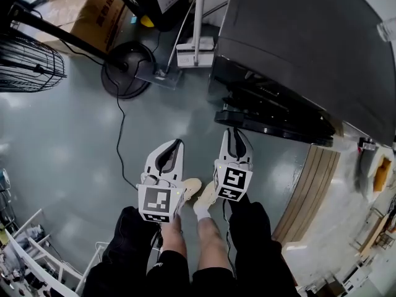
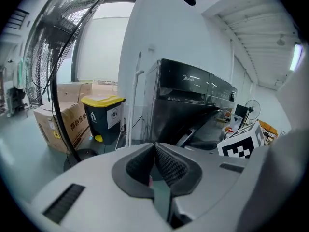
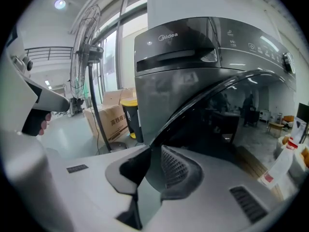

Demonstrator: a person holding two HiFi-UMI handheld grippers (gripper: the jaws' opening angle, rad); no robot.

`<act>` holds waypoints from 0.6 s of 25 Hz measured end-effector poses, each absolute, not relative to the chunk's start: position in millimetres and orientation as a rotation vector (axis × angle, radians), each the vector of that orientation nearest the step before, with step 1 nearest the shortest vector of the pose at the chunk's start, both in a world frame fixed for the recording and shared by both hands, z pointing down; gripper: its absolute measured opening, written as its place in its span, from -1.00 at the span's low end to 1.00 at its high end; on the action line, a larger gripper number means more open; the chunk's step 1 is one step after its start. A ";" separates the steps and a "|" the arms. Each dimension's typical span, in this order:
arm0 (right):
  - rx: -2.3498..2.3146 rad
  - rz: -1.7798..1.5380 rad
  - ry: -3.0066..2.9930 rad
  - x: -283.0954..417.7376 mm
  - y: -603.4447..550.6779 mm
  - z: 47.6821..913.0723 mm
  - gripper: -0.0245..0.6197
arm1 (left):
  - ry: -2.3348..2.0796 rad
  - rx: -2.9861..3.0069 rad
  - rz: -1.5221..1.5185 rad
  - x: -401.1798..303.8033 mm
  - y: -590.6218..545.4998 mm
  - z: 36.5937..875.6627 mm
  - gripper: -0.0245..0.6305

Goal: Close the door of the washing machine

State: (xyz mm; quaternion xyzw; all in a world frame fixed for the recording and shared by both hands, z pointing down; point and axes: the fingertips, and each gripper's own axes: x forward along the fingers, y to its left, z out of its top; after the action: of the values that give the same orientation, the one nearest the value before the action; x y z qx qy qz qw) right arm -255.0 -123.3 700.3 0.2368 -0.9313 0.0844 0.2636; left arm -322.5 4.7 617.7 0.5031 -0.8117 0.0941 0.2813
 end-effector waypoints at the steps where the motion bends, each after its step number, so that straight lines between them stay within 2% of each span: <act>1: 0.639 0.225 -2.520 -257.2 -125.3 700.4 -0.66 | -2.181 1.345 0.252 -323.8 4.7 616.8 -0.85; 11: 0.617 0.205 -2.505 -275.6 -144.2 699.2 -0.67 | -2.200 1.326 0.243 -325.2 4.8 606.1 -0.85; 15: 0.650 0.197 -2.487 -277.0 -145.2 700.0 -0.75 | -2.205 1.321 0.247 -326.1 9.1 604.1 -0.85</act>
State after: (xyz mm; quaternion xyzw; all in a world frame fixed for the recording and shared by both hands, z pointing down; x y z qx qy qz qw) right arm -277.0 -145.2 700.0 0.2422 -0.9266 0.0732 0.2783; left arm -326.1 9.1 604.1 0.4917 -0.8208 0.0920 0.2758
